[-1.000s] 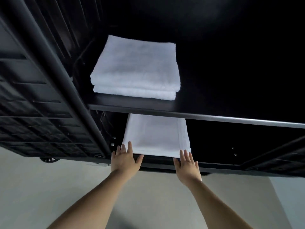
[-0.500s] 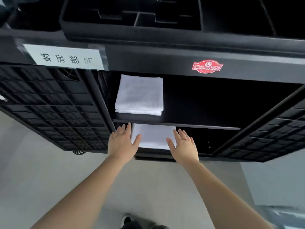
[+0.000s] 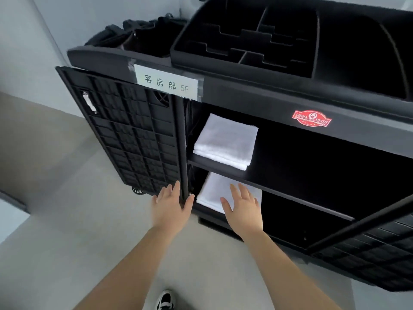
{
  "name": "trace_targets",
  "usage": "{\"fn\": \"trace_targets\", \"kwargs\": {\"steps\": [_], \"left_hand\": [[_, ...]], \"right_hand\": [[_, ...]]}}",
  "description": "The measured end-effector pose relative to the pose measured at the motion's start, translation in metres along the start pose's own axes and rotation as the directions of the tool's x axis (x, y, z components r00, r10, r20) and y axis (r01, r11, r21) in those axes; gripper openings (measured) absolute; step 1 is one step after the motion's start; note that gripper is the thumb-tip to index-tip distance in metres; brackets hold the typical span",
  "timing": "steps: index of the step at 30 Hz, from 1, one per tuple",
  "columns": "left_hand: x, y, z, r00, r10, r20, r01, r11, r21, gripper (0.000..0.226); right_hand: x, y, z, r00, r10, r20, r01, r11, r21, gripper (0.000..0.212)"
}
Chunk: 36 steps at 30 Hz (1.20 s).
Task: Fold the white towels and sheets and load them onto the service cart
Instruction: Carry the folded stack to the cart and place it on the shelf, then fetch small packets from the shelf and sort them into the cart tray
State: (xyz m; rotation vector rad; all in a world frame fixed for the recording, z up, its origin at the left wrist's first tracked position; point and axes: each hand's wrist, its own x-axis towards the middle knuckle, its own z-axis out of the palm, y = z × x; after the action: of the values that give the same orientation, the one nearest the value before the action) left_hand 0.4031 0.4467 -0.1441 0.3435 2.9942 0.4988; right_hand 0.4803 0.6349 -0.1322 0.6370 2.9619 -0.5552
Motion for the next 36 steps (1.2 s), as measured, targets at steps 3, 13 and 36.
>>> {"fn": "trace_targets", "kwargs": {"steps": [3, 13, 36], "left_hand": [[-0.021, -0.028, -0.008, 0.991, -0.133, -0.012, 0.133, 0.991, -0.015, 0.069], [-0.149, -0.149, -0.044, 0.792, -0.592, -0.151, 0.585, 0.806, -0.093, 0.071], [-0.595, -0.294, -0.068, -0.023, -0.971, -0.236, 0.93, 0.066, -0.363, 0.071]], "right_hand": [[-0.002, -0.028, 0.015, 0.991, -0.131, 0.038, 0.131, 0.991, -0.007, 0.061], [-0.048, -0.174, 0.084, 0.765, -0.6, 0.233, 0.621, 0.784, -0.021, 0.059], [-0.454, -0.368, 0.204, -0.103, -0.896, 0.433, 0.976, -0.007, 0.218, 0.056]]}}
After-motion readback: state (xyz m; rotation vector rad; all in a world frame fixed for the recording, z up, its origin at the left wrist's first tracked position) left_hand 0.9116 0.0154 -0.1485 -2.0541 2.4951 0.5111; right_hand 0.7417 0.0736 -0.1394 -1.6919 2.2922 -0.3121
